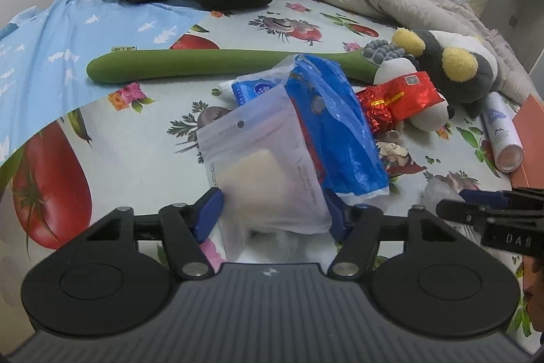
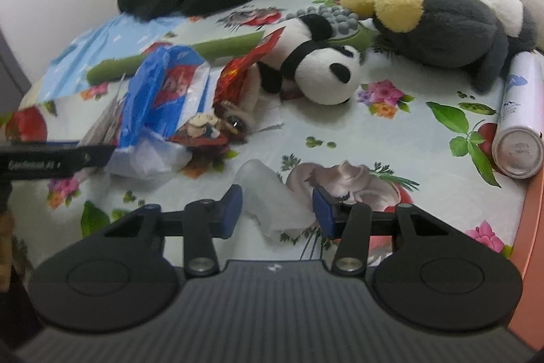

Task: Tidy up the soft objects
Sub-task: 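Grasp the clear zip bag with the left gripper while the right gripper grasps the clear cup, then carry the zip bag with the left gripper while the right gripper carries the cup into the box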

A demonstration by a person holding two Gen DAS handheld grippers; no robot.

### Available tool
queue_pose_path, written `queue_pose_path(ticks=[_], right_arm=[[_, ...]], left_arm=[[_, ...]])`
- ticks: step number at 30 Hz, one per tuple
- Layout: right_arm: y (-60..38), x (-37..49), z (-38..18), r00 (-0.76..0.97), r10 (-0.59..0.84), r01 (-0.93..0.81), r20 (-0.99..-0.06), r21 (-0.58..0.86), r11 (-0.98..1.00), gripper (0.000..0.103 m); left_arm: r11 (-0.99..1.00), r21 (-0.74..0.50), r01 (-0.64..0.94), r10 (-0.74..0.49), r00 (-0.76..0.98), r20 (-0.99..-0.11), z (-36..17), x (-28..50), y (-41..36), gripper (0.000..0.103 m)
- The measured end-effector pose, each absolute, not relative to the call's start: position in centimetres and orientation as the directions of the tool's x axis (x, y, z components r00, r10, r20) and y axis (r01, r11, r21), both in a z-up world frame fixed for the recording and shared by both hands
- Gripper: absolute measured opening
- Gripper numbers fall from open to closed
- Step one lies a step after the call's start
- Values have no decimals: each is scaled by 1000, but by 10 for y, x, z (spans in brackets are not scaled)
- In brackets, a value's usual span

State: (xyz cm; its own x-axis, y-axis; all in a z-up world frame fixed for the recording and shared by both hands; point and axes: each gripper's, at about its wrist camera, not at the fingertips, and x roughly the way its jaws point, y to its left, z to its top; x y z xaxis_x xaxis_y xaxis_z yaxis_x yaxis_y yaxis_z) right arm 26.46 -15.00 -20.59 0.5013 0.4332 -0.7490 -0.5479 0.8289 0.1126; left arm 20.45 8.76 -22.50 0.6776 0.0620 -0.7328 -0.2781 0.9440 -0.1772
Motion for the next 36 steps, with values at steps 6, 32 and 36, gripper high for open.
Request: queue_pose_path(ticks=[6,32,36], right_arm=[[-139,259,-207,456,413,-605,-788,66,794,34],[-177,195,-142,634,312,-365,-707,82,927,13],[-184,175,-125,662,306,-329,-684,101,939,13]], left_arm=[[943,-186,-275,56,683,-728,-222,203,88,39],[920,-309,-240,-31,742,-670,-156,152,65,21],[933,-306,-191,-60,754,-655,-136,141,48,21]])
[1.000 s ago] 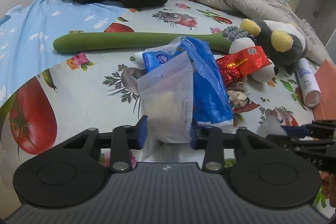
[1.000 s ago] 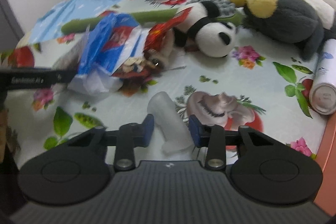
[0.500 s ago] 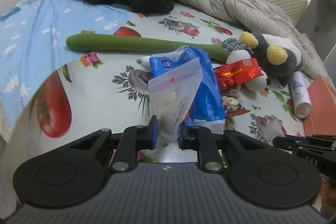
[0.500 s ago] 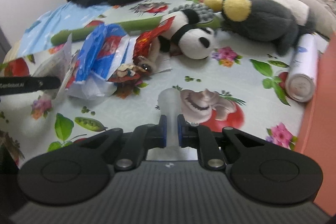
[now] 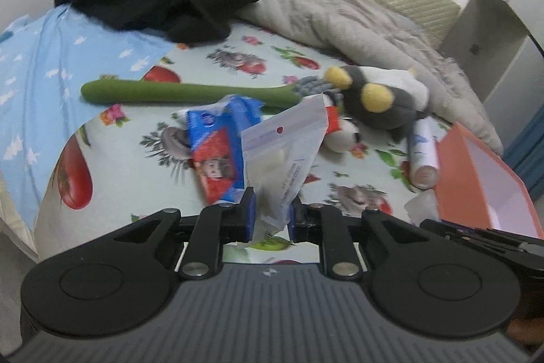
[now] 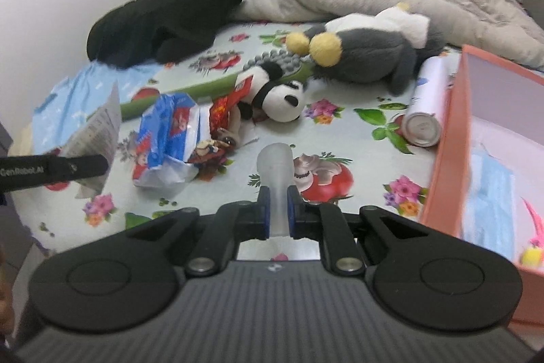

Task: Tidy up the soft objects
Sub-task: 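Carry the zip bag with the left gripper while the right gripper carries the cup into the box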

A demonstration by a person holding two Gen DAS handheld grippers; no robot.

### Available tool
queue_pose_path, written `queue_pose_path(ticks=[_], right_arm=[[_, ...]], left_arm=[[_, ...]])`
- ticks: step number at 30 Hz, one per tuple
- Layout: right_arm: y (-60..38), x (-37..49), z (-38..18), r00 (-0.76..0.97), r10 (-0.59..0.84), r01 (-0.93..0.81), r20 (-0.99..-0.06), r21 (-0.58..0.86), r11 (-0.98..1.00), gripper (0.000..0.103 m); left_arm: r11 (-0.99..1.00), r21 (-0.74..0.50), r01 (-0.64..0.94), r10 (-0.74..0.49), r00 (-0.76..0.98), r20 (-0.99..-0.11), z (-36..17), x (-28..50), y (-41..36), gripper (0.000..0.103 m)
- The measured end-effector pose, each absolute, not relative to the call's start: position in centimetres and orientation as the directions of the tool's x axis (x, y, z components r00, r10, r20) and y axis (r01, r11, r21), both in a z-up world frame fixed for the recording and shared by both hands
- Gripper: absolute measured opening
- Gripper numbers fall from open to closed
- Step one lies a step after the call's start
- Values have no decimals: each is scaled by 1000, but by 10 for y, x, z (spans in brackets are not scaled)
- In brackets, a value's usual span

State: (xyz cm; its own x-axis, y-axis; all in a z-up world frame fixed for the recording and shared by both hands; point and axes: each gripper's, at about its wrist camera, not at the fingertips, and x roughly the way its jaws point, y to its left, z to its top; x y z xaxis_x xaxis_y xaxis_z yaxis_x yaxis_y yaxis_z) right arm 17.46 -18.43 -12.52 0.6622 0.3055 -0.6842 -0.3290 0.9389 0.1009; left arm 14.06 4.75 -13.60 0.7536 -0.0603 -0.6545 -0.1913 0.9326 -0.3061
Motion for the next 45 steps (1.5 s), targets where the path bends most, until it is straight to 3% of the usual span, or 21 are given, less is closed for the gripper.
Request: queue_pose_path(ticks=[25,38,45], right_arm=[[-240,78,-42,811,224,-189,-540,120,975,13],[-304,44,-21,844,102,-53,-526,108,993,14],[-343,46,-28,837,42,38,-546,134,990,14]], left_arm=[[944,-309,114,-283,762,-583,-59,89,-48,21],[901,-317,295,-429,708,-561,-37,91,-133,21],[875,-323,360,-484,642,-595,-44,118,-185,21]])
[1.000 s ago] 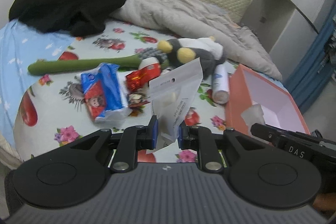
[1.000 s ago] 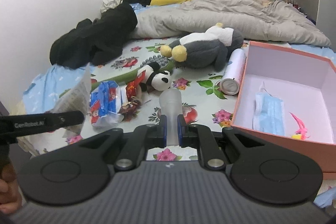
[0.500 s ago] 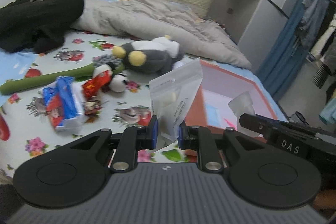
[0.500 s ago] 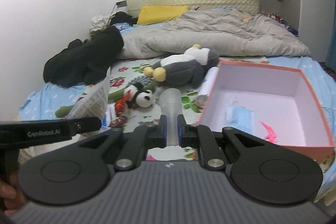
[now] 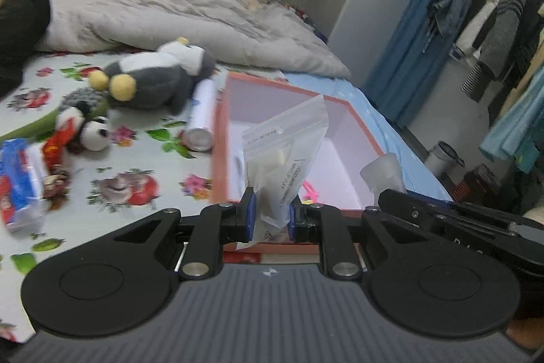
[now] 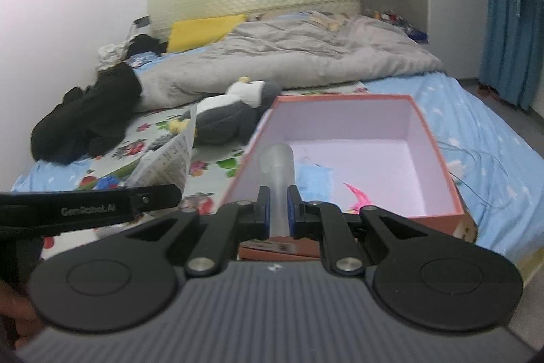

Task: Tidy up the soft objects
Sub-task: 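Carry the zip bag with the left gripper while the right gripper carries the cup into the box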

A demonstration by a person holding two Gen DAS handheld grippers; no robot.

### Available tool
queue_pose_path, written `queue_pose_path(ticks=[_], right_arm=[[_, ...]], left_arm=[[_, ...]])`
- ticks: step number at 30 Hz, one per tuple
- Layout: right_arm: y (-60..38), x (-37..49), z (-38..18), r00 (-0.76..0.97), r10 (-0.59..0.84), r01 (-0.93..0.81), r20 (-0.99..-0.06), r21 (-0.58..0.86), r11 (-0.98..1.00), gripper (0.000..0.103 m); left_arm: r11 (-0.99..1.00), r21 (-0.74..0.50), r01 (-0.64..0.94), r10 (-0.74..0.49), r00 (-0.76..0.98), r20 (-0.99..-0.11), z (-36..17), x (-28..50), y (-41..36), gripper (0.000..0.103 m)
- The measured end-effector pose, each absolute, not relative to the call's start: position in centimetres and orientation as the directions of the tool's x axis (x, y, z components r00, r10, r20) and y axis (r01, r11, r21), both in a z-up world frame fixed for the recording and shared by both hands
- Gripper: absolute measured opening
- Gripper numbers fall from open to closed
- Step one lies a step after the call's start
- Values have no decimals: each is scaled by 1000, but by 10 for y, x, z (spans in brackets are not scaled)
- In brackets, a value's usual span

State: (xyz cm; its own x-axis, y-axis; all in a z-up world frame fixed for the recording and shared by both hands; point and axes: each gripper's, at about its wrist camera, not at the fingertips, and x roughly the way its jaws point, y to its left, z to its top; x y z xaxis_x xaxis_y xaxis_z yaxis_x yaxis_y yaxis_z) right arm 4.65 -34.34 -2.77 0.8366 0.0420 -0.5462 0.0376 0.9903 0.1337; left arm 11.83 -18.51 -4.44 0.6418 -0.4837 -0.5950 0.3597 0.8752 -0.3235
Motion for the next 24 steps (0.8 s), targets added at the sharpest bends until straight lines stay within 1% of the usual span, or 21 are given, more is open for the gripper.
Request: queue_pose_path(ticks=[5,13,24], right_arm=[[-370,68,-36,819,26,71,-573,146,987,14],[-410,110,-55,791,16,101,-612,156,983,14],[-453,163,-94,732,8,162,-681,186,969,15]], left_arm=[[867,-322,380,-497,612,-616,-50,153,-220,21],[872,-313,376,-485,584,-651,-63,211,-265,21],[880,-286,378,-456,510,-729,-103,281,-309,21]])
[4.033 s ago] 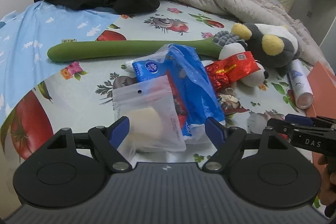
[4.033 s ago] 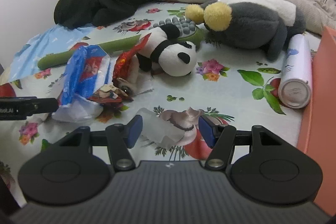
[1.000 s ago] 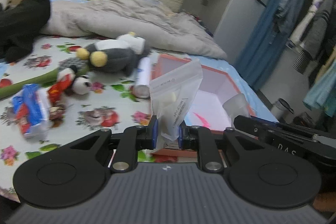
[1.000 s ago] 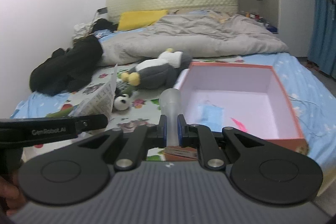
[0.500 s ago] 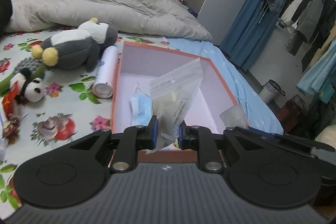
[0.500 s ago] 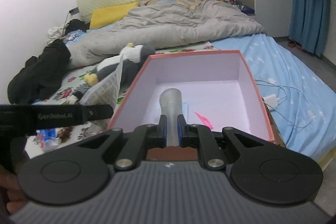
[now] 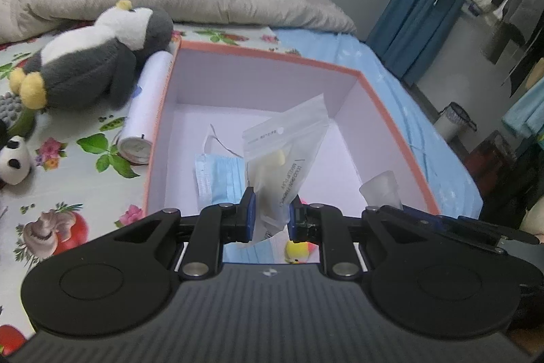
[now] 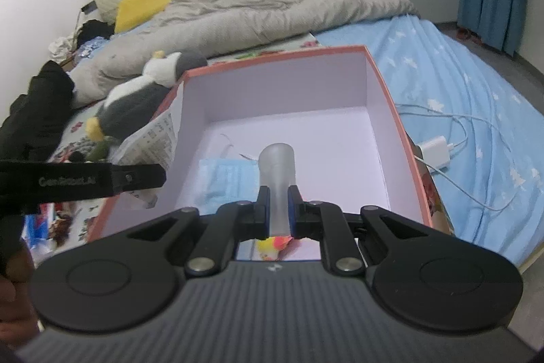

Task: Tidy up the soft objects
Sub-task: 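Carry the zip bag with the left gripper while the right gripper carries the cup into the box, then open the left gripper to drop the bag while the right gripper releases the cup, then withdraw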

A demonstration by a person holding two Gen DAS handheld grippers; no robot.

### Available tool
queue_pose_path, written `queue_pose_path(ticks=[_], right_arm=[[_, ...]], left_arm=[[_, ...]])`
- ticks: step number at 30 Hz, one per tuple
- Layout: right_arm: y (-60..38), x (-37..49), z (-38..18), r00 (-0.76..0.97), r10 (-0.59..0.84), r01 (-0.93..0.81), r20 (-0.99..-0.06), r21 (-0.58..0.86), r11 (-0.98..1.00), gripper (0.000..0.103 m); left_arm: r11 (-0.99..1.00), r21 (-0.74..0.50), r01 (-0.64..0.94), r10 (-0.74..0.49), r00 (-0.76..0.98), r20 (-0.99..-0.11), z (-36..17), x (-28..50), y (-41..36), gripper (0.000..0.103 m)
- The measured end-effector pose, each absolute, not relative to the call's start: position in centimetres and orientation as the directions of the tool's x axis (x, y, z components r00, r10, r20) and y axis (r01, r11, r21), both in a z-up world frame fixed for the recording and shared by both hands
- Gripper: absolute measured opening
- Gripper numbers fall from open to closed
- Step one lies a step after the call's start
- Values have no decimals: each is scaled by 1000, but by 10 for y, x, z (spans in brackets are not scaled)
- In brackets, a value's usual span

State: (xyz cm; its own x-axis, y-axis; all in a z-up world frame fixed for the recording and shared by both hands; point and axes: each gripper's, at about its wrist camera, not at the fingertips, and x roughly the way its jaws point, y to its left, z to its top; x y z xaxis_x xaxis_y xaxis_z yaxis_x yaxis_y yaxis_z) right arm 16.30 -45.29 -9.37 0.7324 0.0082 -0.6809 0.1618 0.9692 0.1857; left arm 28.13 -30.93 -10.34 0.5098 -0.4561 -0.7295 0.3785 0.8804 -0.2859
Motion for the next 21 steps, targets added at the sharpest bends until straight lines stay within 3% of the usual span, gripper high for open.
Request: queue_pose_path(ticks=[9,10,11,13,21], right_arm=[[-465,185,-118,688,31,181,-725,213,960,18],[-466,185,-119,687,39,181,-726,223,958,19],[-466,185,-119,685,41,183,-727,227,957,20],[-467,184,-118,686,34,187,-727,221,957,36],[-464,166,-101,715,20,184,-698,215,959,36]], left_arm=[[889,-244,388,-420,477,-772,-121,301,-329,23],[890,-241,386,-416,476,-775,-121,301,-329,28],[891,-241,384,-415,474,-777,-121,301,-330,41],[897,-233,376,-405,485,-775,-120,299,-329,52],[889,-236,392,-424,513,-746,-102,279,-320,52]])
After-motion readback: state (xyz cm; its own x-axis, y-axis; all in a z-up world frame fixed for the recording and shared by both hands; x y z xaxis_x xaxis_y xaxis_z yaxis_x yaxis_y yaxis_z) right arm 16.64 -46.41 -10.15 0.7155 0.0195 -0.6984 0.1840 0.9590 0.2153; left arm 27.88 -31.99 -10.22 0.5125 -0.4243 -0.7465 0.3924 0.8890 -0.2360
